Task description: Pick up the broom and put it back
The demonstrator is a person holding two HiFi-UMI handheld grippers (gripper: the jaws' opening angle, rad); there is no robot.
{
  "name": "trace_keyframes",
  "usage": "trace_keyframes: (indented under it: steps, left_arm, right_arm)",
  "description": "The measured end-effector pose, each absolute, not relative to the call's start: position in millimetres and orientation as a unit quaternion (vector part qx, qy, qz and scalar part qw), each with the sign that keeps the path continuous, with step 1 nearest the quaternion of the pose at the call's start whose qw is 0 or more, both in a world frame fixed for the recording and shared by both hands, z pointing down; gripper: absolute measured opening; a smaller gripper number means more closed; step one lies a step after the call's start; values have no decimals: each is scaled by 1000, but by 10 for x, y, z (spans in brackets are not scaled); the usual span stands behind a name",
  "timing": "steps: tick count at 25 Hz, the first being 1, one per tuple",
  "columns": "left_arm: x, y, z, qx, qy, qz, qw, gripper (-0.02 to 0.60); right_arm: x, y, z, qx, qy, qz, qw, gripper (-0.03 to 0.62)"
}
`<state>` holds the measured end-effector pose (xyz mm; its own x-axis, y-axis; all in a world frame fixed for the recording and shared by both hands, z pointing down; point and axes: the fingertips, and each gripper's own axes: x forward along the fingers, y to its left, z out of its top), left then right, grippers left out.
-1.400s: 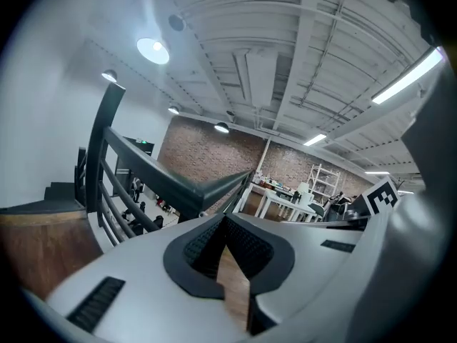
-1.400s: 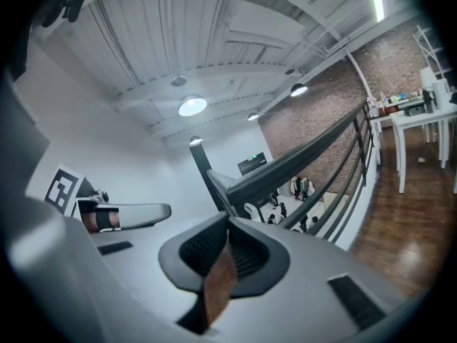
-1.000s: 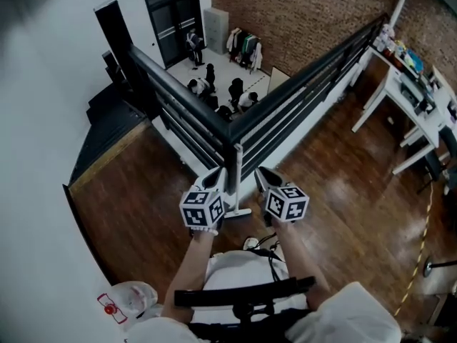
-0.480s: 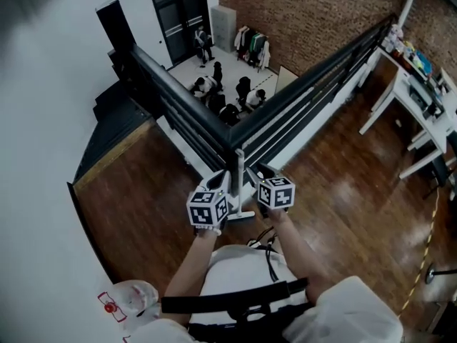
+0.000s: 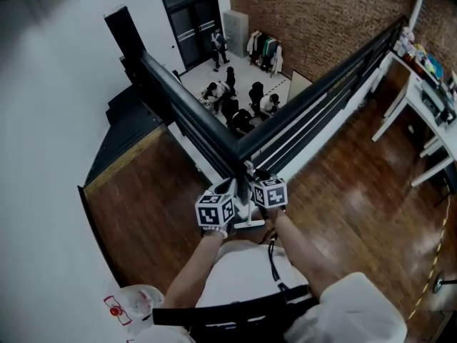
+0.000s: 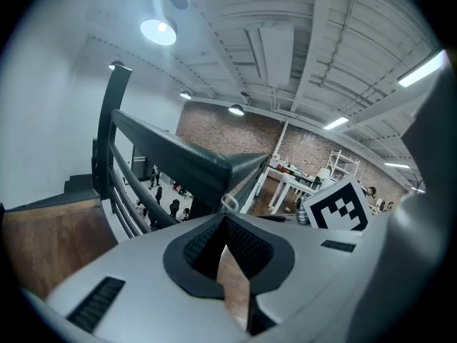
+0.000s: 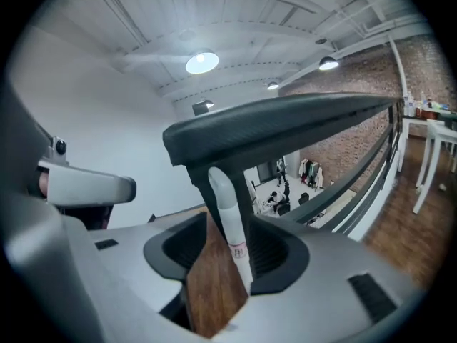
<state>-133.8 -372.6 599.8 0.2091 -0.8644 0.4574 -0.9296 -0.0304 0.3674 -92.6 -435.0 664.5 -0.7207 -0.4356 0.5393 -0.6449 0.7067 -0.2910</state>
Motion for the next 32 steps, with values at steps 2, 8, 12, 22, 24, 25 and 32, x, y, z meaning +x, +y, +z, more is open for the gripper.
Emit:
trace_keyframes:
  steps: [2, 8, 12, 22, 24, 25, 32]
  left_arm:
    - [-1365, -3762, 6025, 714, -627, 55, 308, -6]
    - [-1414, -3803, 6021, 718, -622, 67, 306, -6]
    - [-1412, -3782, 6022, 719, -621, 67, 306, -6]
    - [-1388, -3627, 5988, 727, -607, 67, 313, -6]
    - [-1340, -3602, 6000, 732, -601, 66, 314, -6]
    - [-1325, -3586, 5999, 735, -598, 66, 314, -6]
    - [-1216, -3358, 5899, 743, -585, 48, 320, -6]
  right_arm:
    - [-960, -4403, 6702, 300, -896, 237, 227, 204]
    - [-1036, -4474, 6808, 298, -891, 248, 237, 197]
    - [-1038, -4472, 6827, 304, -889, 242, 242, 152]
    - [-966, -4247, 6773, 315, -889, 234, 235, 147]
    - [-920, -4213, 6756, 322, -889, 223, 235, 144]
    - [-890, -4195, 6725, 326, -889, 216, 237, 140]
    - [-613, -3958, 6266, 340, -895, 182, 224, 130]
